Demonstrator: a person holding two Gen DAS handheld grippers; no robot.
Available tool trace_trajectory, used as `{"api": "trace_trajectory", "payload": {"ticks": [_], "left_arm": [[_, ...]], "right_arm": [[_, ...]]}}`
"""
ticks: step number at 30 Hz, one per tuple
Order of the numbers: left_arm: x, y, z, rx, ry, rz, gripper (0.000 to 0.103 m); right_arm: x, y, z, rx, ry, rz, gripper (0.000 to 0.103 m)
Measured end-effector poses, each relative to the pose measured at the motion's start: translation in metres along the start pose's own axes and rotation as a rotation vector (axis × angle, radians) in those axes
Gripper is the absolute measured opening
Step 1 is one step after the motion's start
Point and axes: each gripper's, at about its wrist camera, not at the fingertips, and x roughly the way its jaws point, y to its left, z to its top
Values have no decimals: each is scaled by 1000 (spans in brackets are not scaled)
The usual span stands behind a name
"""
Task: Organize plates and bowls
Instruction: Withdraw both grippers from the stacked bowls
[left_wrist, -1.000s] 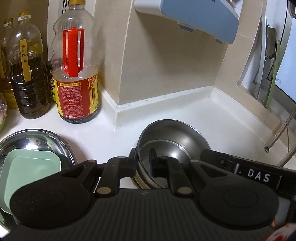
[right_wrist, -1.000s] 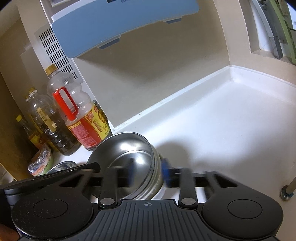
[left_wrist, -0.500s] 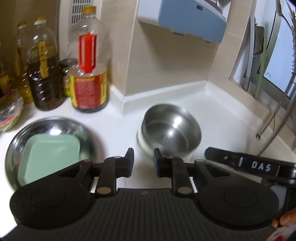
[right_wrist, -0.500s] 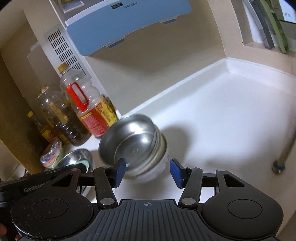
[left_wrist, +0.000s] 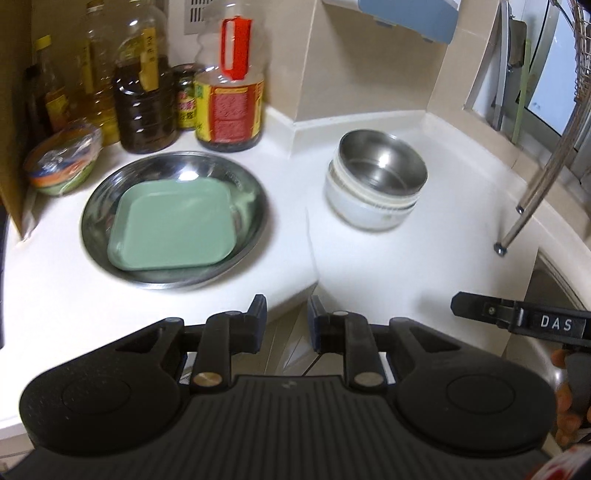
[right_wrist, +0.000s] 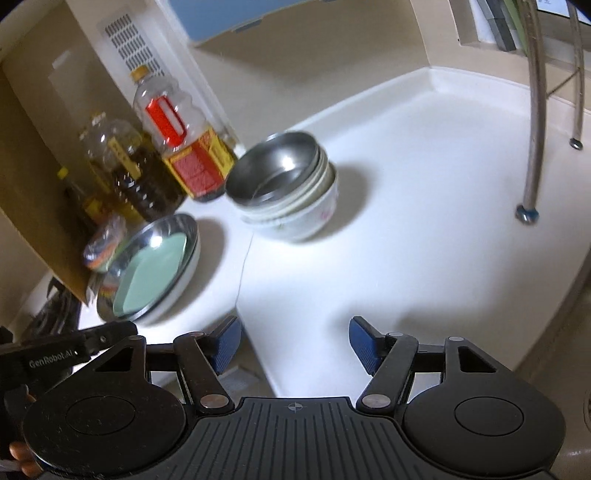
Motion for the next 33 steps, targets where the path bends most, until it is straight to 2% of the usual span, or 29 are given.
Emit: {"api": "trace_trajectory", "payload": {"ticks": [9,16,26,33], "left_arm": [[-28,20,-31,39,14,-18,21],[-46,31,-49,55,11,-39,21],[-61,47,-64,49,7,-33,21],[-60,48,-60,53,2,-48,21]], "right_arm": [[-12,40,-48,-27,30,-41,66],[-20,67,-70,-35,28,-49,66],[-24,85,-86,-29,19,-61,66],[-29,79,-83,17,-5,-77,66]]}}
